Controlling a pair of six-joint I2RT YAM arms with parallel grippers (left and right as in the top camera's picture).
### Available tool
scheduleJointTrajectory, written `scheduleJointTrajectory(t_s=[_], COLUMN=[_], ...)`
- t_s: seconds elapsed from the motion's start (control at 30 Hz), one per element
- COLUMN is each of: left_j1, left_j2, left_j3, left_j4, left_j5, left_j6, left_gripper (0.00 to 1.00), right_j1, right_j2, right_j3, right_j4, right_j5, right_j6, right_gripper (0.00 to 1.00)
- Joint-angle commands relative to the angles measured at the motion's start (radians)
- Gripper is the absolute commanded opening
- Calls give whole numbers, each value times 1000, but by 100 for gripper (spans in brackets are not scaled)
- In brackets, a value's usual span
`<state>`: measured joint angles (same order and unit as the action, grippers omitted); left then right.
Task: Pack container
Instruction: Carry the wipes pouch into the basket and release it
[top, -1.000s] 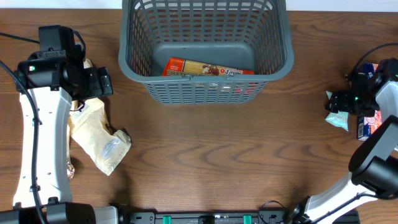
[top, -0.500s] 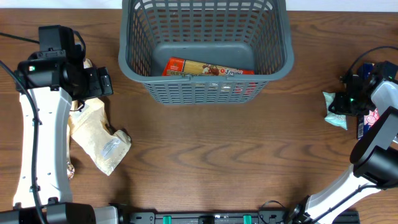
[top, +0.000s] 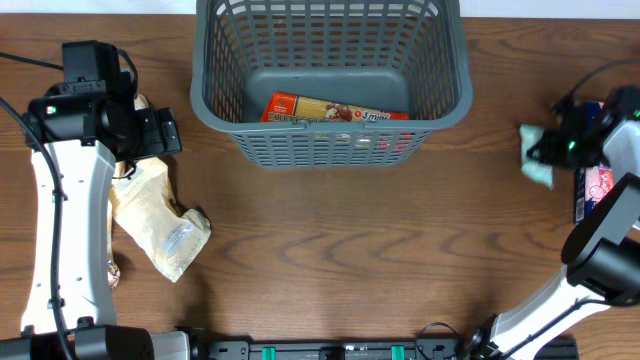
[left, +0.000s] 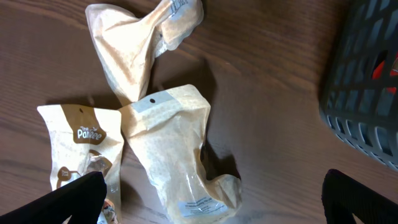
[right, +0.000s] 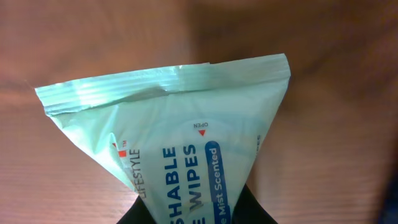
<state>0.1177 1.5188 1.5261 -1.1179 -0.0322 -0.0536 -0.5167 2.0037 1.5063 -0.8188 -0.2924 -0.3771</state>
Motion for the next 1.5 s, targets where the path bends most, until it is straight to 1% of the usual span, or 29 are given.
scheduleJointTrajectory(t_s=[0.0, 0.17, 0.27, 0.4, 0.47, 0.63, 0.77, 0.93, 1.07, 1.13, 1.2, 1.23, 1.27, 1.3, 1.33, 1.37, 1.43, 1.47], left_j1=[1, 1, 1, 1, 1, 1, 1, 1, 1, 1, 1, 1, 1, 1, 1, 1, 1, 1], left_j2=[4, 4, 4, 4, 4, 4, 4, 4, 4, 4, 4, 4, 4, 4, 4, 4, 4, 4], left_j3=[0, 0, 0, 0, 0, 0, 0, 0, 0, 0, 0, 0, 0, 0, 0, 0, 0, 0], left_j4=[1, -6, -14, -33, -36, -36, -37, -37, -37, -37, -37, -37, -37, -37, -37, -37, -36, -36], left_j5=[-1, -1, -1, -1, -1, -1, -1, -1, -1, -1, -1, -1, -1, -1, -1, -1, -1, -1], left_j6=[-12, -12, -12, -12, -12, -12, -12, -12, -12, -12, -12, -12, -12, -12, -12, -12, -11, -12], left_gripper=[99, 99, 99, 99, 99, 99, 99, 99, 99, 99, 99, 99, 99, 99, 99, 99, 99, 99], right_j1=[58, 150, 245, 411, 508, 751, 875, 920, 909, 896, 882, 874, 866, 857, 851, 843, 830, 825], right_j2=[-150, -244, -279, -297, -296, -274, -185, -36, 74, 108, 127, 132, 134, 134, 134, 134, 134, 134], right_j3=[176, 373, 491, 611, 646, 650, 650, 650, 650, 650, 650, 650, 650, 650, 650, 650, 652, 652], right_j4=[-11, -24, -91, -172, -196, -237, -284, -354, -395, -401, -402, -401, -401, -401, -397, -396, -397, -398], right_j5=[-63, -65, -83, -82, -82, -78, -78, -78, -79, -79, -82, -82, -82, -82, -82, -82, -82, -82], right_j6=[25, 5, -97, -241, -312, -453, -470, -471, -493, -495, -504, -504, -503, -497, -483, -462, -434, -422], right_gripper=[1, 1, 1, 1, 1, 1, 2, 3, 4, 4, 6, 8, 15, 33, 49, 62, 72, 76])
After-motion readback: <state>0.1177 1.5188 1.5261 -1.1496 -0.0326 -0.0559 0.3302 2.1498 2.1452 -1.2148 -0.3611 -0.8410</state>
